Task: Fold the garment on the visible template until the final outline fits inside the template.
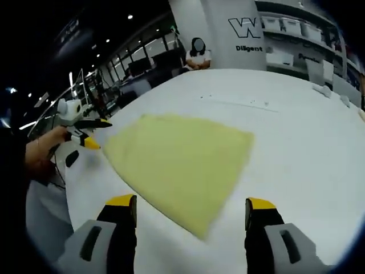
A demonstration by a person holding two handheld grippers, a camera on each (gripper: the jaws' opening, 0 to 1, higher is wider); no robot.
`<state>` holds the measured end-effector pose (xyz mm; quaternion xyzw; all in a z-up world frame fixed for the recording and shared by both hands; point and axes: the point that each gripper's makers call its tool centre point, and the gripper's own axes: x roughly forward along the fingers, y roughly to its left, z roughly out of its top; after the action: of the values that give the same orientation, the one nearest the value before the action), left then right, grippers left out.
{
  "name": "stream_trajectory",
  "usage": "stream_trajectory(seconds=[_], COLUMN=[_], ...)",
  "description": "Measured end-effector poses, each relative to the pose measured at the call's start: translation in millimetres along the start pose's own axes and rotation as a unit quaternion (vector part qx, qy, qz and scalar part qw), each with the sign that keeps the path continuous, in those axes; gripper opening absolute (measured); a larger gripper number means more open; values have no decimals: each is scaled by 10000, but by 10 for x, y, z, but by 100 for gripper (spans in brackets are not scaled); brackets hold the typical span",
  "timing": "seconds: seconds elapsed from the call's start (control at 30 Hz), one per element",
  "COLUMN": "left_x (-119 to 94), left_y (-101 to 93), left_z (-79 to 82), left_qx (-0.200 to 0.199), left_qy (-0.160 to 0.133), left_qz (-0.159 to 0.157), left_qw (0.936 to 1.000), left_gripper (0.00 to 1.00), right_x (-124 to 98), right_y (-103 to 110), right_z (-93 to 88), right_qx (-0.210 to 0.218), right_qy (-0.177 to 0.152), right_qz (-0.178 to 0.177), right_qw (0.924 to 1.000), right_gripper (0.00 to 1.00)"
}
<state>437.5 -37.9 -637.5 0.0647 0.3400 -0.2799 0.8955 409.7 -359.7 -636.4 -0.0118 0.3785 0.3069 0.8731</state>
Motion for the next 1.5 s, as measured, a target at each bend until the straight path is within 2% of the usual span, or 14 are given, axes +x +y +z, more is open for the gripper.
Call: stream_trajectory(seconds=[0.13,0.23,0.3,0.33,0.4,0.5,0.67,0.9,0.93,1.17,1.33,1.47,1.5], left_x=[-36,-58,-74,-77,-82,-101,-110,-99,-89,-58,-48,-98,-114], left_y=[-14,-10,9,14,15,8,36,-51,-84,-113,-127,-80,-85], left_z=[-170,-217,-222,-235,-275,-321,-373,-446,-454,-442,-464,-448,-431], left_qx=[-21,-79,-104,-110,-134,-84,-17,67,69,83,221,869,910], left_qy=[145,128,18,19,45,59,9,49,44,23,101,236,245], left_qz=[-1,-45,-25,-21,-30,-59,-62,-284,-391,-490,-567,-599,-639], left_qw=[9999,9999,9999,9999,9999,9999,10000,9996,9992,9988,9981,9941,9935], left_gripper=[88,84,77,72,69,60,41,25,22,3,0,0,0], right_x=[-15,-14,-8,-26,-28,-18,-4,21,29,51,64,40,29], right_y=[-18,-4,-3,15,-4,-8,-35,-54,-54,-104,-91,-108,-99], right_z=[-81,-125,-175,-208,-267,-326,-384,-404,-408,-423,-414,-366,-351], right_qx=[-128,-235,-389,-441,-538,-429,-488,-424,-420,-316,-277,-243,-255], right_qy=[16,13,60,101,171,214,216,173,169,164,183,157,149], right_qz=[-39,-19,0,-21,-43,-15,-133,-185,-195,-308,-282,-308,-304], right_qw=[9999,9997,9992,9990,9984,9988,9985,9988,9988,9989,9990,9991,9991], right_gripper=[67,63,56,52,45,33,19,12,11,0,0,0,0])
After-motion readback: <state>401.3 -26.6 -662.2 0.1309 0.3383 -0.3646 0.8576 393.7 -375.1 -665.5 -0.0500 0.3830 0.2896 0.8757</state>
